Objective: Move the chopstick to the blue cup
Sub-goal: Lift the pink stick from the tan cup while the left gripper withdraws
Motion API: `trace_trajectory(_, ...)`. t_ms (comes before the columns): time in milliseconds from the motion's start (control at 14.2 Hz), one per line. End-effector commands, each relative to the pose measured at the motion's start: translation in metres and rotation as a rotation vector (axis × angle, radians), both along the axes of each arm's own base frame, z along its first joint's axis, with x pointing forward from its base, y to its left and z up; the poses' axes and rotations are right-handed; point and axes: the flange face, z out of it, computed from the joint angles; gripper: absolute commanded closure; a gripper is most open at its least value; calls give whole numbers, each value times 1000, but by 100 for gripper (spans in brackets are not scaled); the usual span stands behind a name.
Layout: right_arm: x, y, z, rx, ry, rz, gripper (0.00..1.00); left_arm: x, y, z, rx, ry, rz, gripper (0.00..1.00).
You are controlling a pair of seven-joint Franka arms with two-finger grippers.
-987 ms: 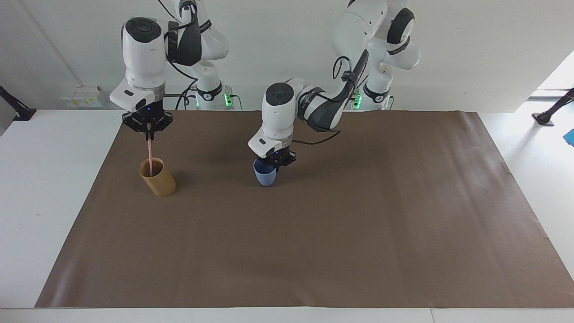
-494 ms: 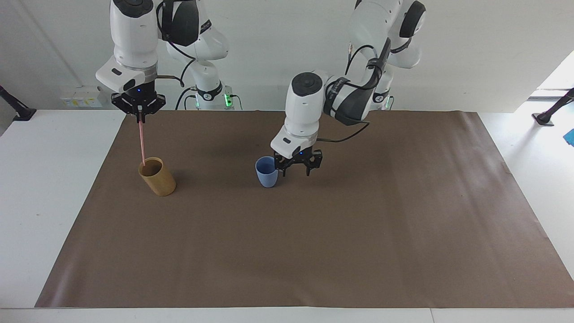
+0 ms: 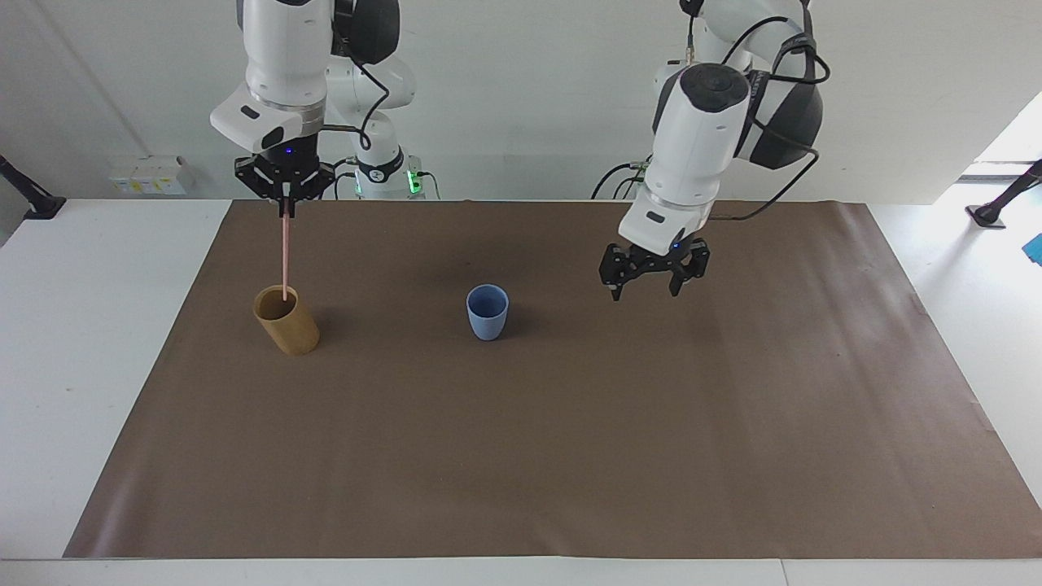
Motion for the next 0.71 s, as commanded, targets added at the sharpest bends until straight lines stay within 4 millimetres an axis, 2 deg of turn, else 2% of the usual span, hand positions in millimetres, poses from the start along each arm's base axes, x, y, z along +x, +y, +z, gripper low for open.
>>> trace_trajectory(0,5,25,1,214,-18,-189,100,-9,49,19,26,16,-40,0)
trace_trajectory(212,12,50,3,381,-66,-356,100,-6,91,26,43,46,-75,0)
trace_trajectory(282,7,75,-1,416,-43,-424,100,-4,109,26,44,53,-82,0)
trace_trajectory(423,-3,109,-2,475,-13,-566,100,-5,143,29,33,61,-118,0)
trace_trajectory(494,-6,122,-1,485,-20,-556,100,-7,158,35,19,57,-136,0)
trace_trajectory(635,-10,135,-6,481,-8,-534,100,-3,192,45,4,40,-153,0)
